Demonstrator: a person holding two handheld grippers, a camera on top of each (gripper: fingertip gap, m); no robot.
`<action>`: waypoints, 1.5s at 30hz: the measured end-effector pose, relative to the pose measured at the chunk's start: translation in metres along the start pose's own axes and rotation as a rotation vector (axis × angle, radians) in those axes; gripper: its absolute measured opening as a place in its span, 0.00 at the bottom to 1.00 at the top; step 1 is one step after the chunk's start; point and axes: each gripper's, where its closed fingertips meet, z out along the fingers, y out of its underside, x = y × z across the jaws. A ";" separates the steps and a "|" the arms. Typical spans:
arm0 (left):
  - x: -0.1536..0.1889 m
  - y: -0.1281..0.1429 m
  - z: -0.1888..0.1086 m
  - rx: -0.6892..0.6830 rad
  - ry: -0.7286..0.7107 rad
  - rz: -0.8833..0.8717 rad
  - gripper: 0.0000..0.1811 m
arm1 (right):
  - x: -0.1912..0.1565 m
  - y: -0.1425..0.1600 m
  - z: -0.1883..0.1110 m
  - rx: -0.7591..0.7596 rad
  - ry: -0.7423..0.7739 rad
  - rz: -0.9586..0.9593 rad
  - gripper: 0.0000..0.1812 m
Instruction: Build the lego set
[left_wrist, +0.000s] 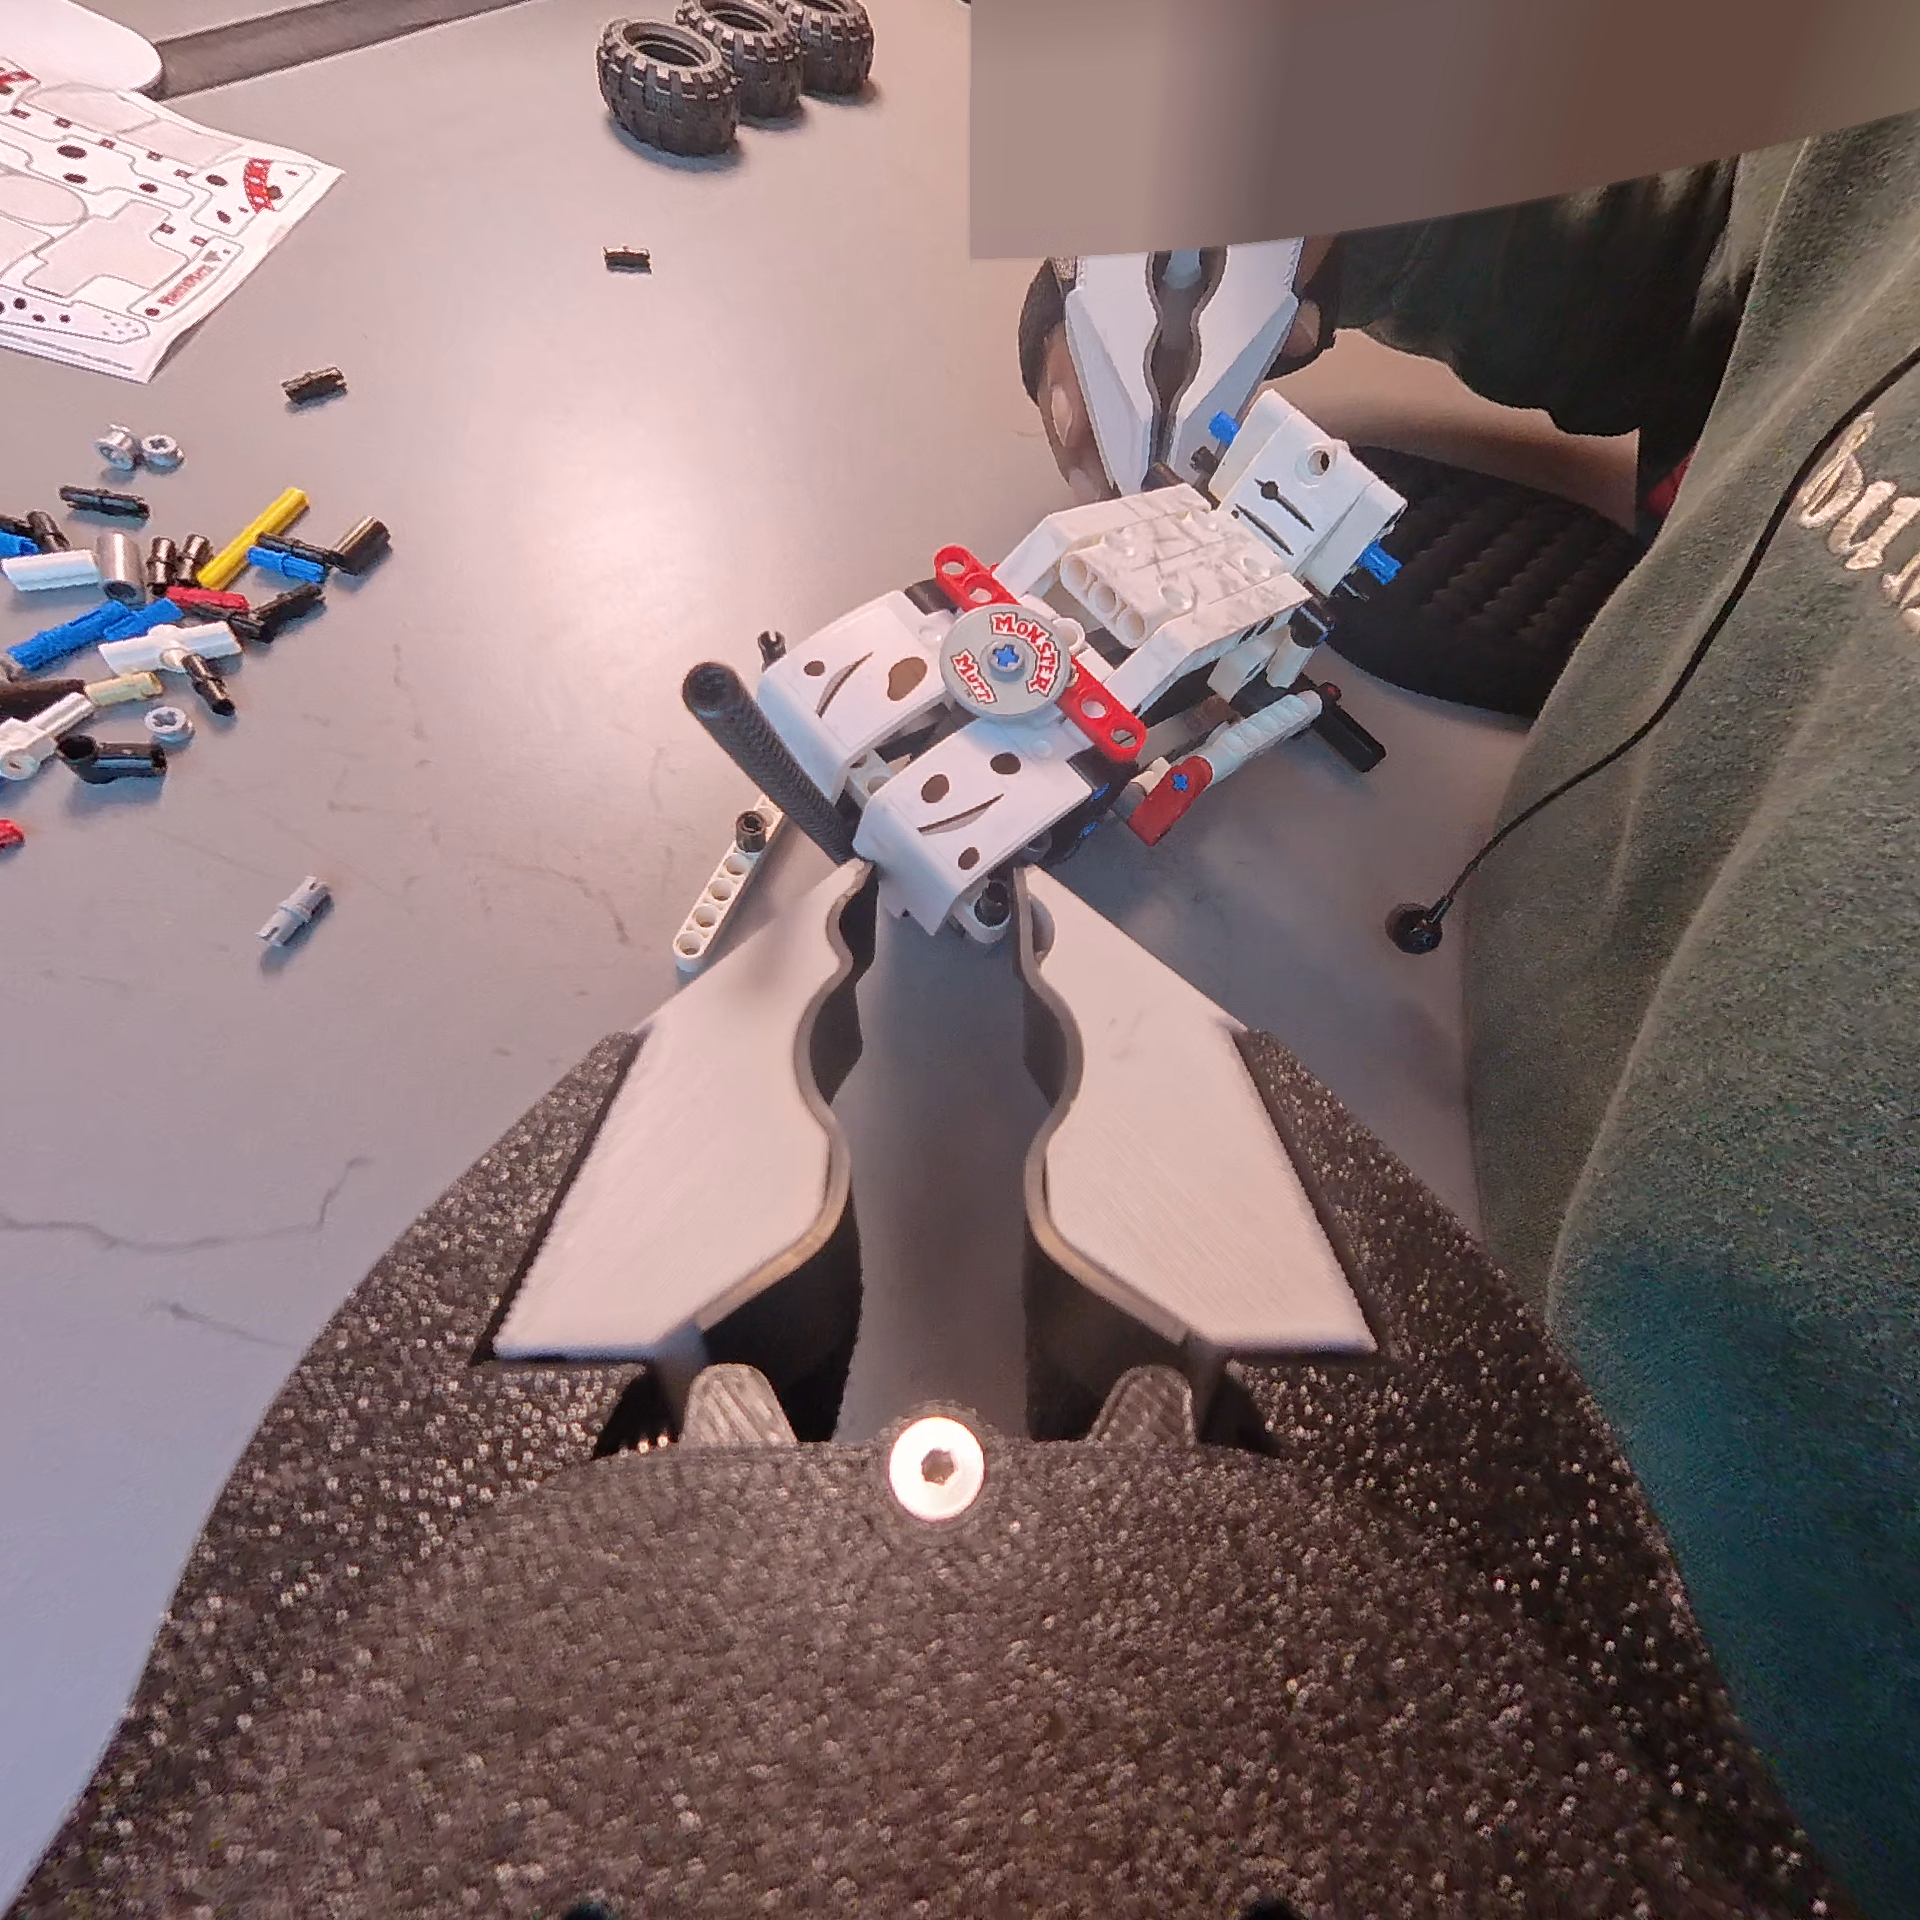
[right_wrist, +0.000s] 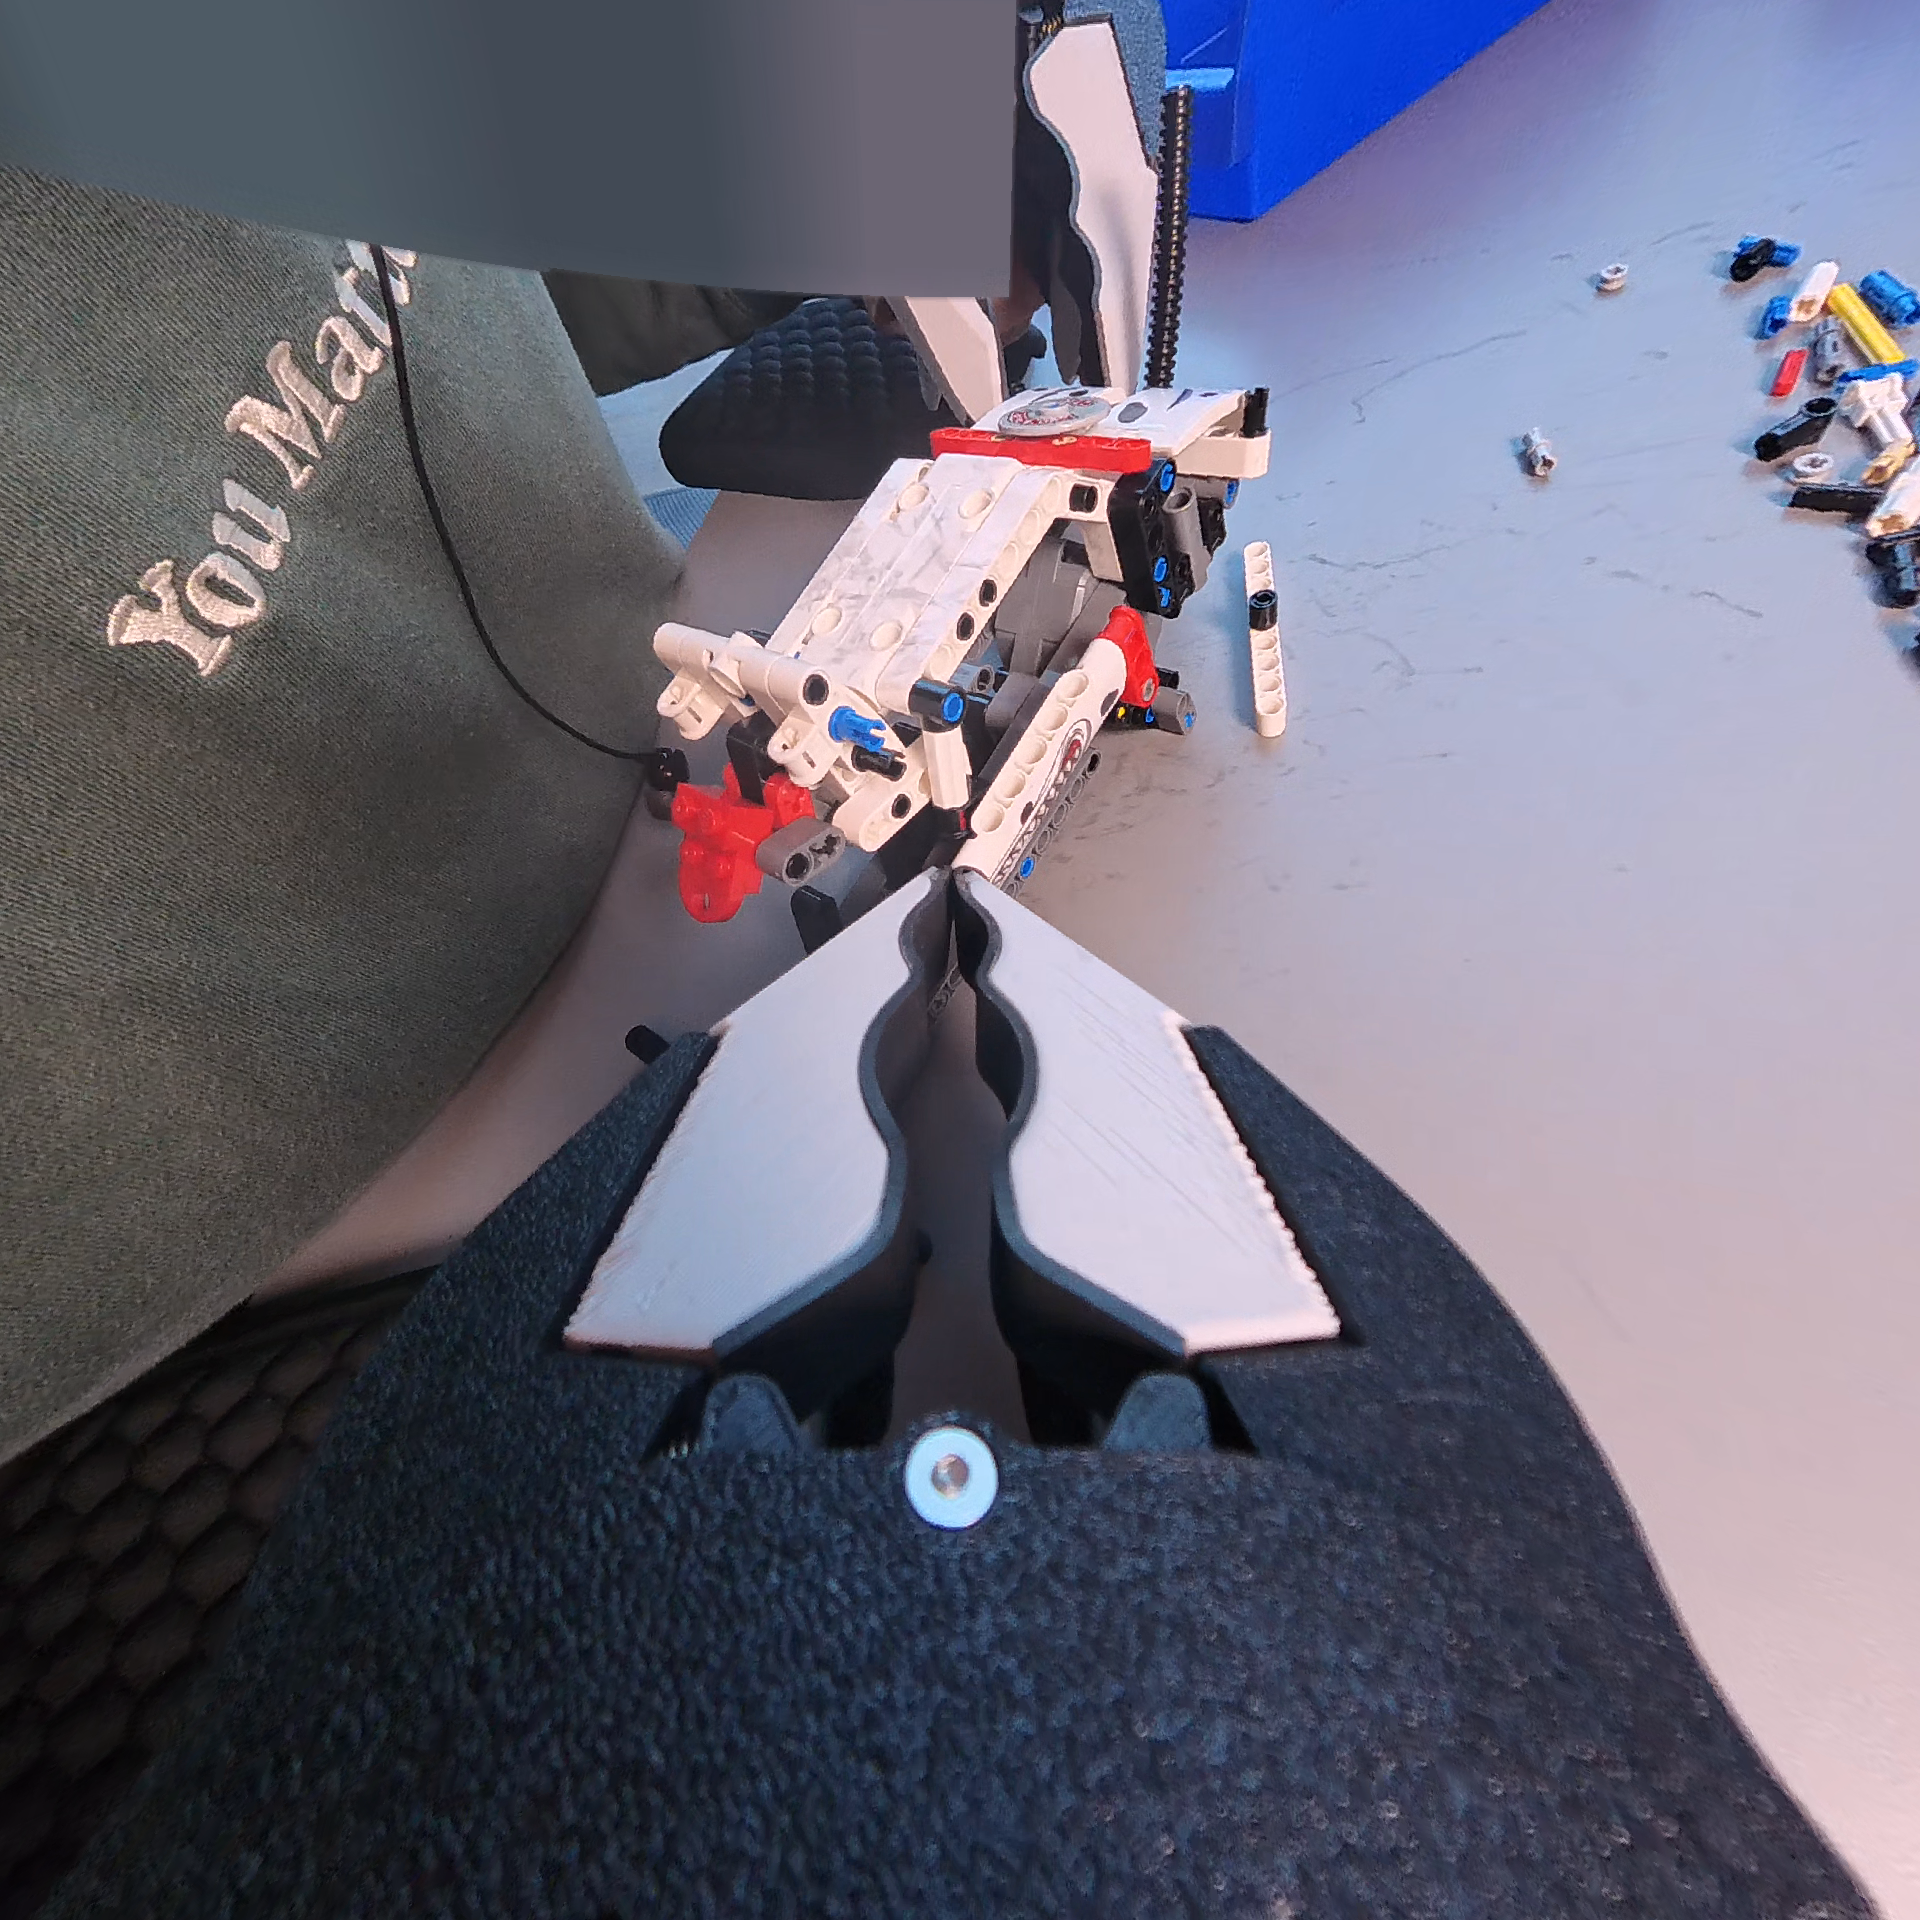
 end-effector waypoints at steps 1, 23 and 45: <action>0.000 0.000 0.000 0.001 -0.001 0.001 0.14 | 0.000 0.000 0.000 -0.002 0.000 -0.001 0.00; -0.018 -0.016 0.014 -0.021 0.001 0.057 0.12 | -0.027 -0.021 -0.007 0.077 0.162 -0.037 0.17; -0.047 0.026 0.022 -0.270 -0.130 0.021 0.22 | -0.003 -0.034 0.023 -0.114 0.765 -0.175 0.26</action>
